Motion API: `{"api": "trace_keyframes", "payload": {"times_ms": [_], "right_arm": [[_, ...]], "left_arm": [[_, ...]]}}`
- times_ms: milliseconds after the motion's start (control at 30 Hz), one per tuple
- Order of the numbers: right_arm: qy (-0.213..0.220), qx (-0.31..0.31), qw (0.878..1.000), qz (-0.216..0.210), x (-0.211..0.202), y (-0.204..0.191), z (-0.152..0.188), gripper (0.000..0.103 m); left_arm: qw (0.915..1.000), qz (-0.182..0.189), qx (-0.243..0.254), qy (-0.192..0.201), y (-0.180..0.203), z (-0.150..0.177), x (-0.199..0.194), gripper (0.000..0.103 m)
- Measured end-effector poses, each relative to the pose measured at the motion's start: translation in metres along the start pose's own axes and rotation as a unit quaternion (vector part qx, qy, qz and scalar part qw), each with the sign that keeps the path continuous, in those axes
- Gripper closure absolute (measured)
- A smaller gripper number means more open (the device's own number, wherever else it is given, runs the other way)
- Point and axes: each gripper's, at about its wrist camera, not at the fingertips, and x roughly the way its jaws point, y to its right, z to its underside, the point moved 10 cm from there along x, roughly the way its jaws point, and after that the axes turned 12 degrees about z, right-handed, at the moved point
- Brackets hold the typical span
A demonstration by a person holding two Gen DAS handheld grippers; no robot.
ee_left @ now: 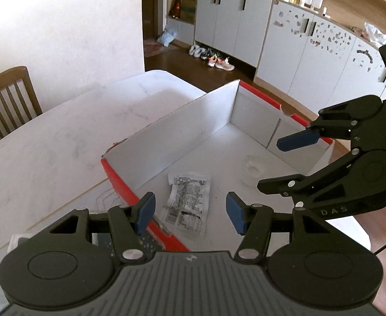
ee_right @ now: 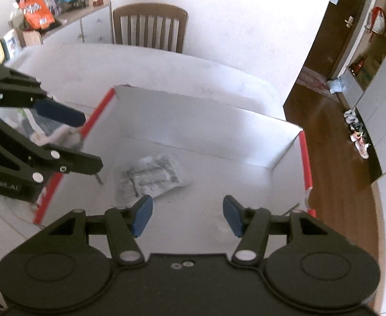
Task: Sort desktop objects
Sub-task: 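Withdraw the left gripper from the box back over the table pile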
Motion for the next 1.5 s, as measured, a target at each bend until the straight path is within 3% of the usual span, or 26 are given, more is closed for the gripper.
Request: {"api": "trace_keyframes", "payload": {"times_ms": [100,300,367,600,667,700,1500], "right_arm": [[0.010,0.016,1.000,0.002,-0.009,-0.002,0.000,0.043],[0.028,0.040,0.999,0.012,-0.019,-0.015,-0.003,0.040],[0.029,0.043,0.999,0.014,-0.022,-0.021,-0.003,0.039],[0.038,0.055,0.998,0.018,-0.034,-0.043,-0.002,0.036],[0.040,0.058,0.997,0.022,-0.038,-0.049,-0.001,0.036],[0.041,0.061,0.997,0.024,-0.040,-0.051,-0.001,0.035],[0.065,0.060,0.996,0.020,-0.070,-0.154,-0.008,0.035]], "left_arm": [[1.0000,0.003,0.000,0.006,-0.002,0.007,-0.008,0.045],[0.9997,-0.003,0.002,0.025,-0.010,0.018,-0.029,0.033],[0.9996,-0.003,0.001,0.030,-0.012,0.021,-0.035,0.022],[0.9988,0.003,0.005,0.049,-0.020,0.034,-0.058,0.015],[0.9984,0.000,0.009,0.056,-0.024,0.038,-0.065,0.002],[0.9981,-0.002,0.011,0.060,-0.025,0.040,-0.068,0.001],[0.9941,-0.034,-0.030,0.099,-0.092,0.110,-0.150,0.001]]}}
